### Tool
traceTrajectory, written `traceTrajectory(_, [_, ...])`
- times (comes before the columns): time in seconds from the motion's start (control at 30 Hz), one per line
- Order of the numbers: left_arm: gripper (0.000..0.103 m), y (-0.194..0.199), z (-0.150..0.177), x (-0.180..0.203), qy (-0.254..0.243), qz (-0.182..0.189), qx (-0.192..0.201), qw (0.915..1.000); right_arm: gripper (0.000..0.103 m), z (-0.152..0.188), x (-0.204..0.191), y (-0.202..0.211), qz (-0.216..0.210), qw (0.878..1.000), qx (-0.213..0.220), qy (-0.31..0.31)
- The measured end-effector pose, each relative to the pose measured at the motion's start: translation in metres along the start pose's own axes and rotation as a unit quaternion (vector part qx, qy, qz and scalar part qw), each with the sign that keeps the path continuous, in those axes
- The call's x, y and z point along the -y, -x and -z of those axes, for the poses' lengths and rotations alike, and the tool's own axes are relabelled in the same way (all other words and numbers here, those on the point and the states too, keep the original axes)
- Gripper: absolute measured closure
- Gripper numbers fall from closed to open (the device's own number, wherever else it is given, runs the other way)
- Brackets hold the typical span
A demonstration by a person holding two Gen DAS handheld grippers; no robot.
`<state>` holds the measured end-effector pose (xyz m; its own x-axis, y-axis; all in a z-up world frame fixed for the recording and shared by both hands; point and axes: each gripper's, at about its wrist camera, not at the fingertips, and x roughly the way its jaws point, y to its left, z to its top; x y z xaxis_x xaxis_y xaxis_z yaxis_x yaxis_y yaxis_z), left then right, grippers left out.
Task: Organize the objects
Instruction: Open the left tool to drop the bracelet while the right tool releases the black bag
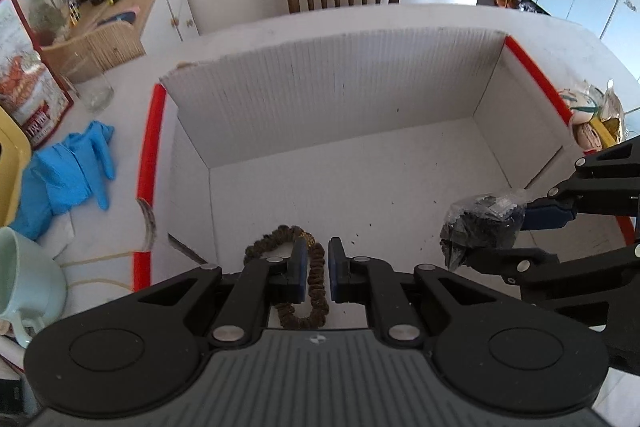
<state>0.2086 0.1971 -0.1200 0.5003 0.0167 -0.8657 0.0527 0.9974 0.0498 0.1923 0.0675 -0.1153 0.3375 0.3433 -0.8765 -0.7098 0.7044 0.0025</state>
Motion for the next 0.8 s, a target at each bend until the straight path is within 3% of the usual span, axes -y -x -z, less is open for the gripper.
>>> traceTrajectory(0.27, [0.093,-0.006,0.006,-0.003,0.017,0.009,-0.012,0.9997,0.073,0.0,0.004,-0.011,-0.004,0.999,-0.028,-0.015])
traceTrajectory(0.8, [0.092,0.03,0.005,0.015,0.014,0.014,0.025,0.9995,0.057,0.003,0.023,0.033,-0.026,0.998,0.036,-0.054])
